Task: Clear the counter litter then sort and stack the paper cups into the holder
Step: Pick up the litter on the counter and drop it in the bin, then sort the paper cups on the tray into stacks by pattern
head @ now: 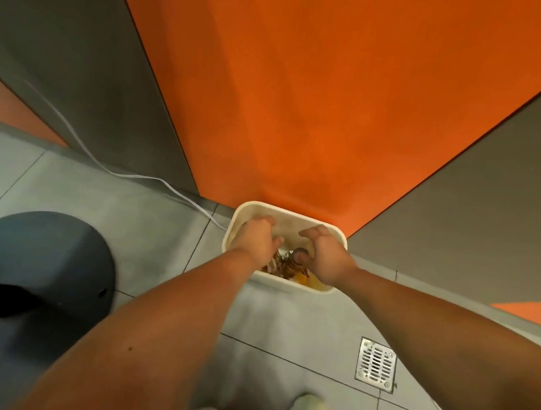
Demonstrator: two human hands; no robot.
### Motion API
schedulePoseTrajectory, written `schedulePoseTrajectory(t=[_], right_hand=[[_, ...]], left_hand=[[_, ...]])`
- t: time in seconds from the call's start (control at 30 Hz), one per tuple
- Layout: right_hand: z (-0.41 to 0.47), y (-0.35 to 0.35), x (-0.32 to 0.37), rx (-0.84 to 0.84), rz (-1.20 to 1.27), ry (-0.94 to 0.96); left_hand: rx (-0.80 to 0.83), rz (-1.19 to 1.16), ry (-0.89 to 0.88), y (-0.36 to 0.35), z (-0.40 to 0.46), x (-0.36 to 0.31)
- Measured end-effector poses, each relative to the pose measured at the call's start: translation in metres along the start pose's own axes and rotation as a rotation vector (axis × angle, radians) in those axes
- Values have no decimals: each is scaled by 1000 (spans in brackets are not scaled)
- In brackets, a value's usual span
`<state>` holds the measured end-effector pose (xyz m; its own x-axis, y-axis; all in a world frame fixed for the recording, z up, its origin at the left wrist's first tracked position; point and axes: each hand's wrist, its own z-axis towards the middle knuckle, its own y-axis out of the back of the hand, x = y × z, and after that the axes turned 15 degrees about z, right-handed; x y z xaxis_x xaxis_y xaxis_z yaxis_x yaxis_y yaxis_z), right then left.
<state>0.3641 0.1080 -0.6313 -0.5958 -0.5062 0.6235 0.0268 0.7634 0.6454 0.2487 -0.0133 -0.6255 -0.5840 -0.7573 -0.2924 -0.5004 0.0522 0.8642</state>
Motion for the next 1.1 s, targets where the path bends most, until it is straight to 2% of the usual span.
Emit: schedulePoseTrajectory(t=[0.17, 0.47, 0.77, 0.93, 1.1], right_hand=[[-35, 39, 48, -45, 40, 55], [-136, 153, 198, -123, 93, 206], [-235, 269, 337, -182, 95, 472], [-270, 298, 409, -124, 82, 609], [-292, 283, 474, -1, 75, 732]], left_hand=[[-85, -15, -32, 62, -31, -11], [-220, -35, -15, 252, -139, -49], [-499, -165, 80, 424, -264, -87], [-650, -200, 230, 483, -343, -85], [-758, -197, 351, 507, -424, -45]])
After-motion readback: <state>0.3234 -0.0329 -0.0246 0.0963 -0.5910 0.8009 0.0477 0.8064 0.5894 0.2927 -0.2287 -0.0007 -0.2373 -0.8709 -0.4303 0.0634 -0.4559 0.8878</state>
